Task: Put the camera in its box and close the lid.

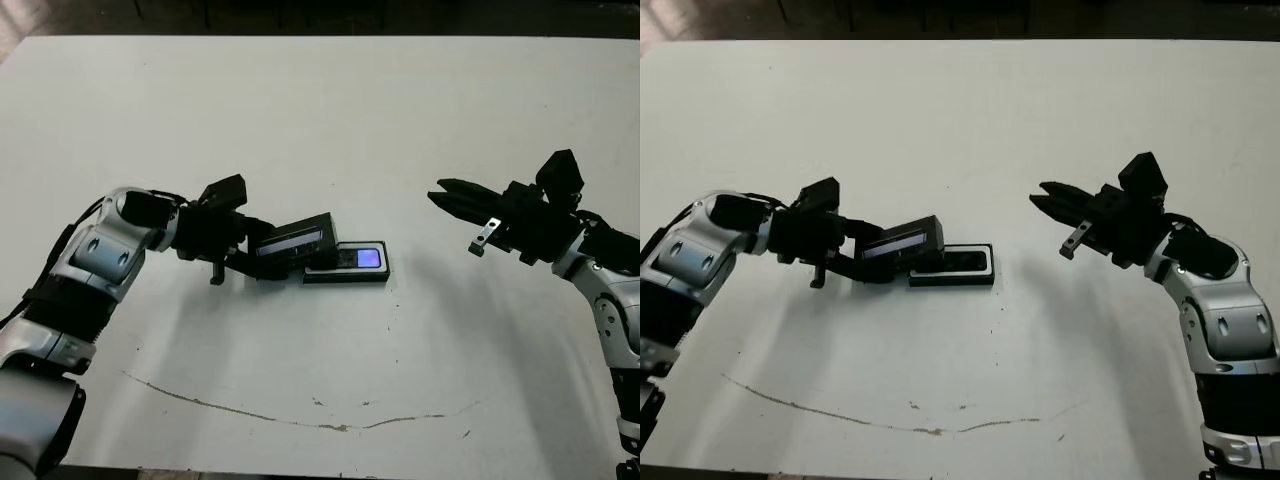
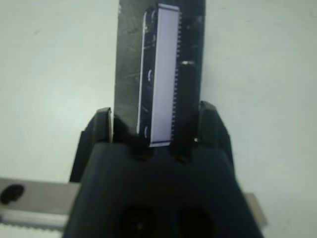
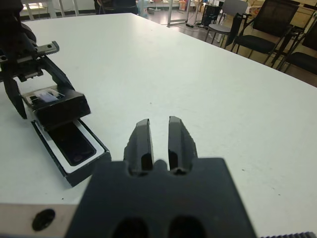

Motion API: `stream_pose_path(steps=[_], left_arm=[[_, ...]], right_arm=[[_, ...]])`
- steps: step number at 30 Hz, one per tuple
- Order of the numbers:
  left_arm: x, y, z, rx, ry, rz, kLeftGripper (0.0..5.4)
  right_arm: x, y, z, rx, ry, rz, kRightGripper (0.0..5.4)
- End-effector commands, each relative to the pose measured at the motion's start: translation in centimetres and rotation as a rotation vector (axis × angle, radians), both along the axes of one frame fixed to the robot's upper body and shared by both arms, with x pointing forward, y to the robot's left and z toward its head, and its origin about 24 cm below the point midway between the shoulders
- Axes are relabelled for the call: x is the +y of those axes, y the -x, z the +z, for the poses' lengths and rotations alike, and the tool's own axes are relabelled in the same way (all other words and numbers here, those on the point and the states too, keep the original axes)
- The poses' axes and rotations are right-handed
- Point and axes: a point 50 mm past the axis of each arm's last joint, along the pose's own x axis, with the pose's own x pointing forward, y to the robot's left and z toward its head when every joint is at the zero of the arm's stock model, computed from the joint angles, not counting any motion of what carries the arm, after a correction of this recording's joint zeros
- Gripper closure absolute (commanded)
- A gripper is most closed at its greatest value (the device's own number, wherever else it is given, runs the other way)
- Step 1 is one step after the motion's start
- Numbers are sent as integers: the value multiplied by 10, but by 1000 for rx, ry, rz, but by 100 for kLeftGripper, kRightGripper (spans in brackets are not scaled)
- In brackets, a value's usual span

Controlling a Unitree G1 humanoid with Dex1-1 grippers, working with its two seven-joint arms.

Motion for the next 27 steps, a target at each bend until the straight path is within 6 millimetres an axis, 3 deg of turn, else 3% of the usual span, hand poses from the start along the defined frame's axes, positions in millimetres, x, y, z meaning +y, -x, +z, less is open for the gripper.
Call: stream_pose_path(steps=[1,14,27], left_arm=[[1,7,-18,81,-63,-25,394],[-6,15,-22,65,-23,-37,394],[-25,25,-41,-3,-31,156,394]], right_arm=[[-3,3,-6,32,17,-17,540],[-2,3,-6,32,9,-11,540],[-3,4,-3,23,33,-21,540]])
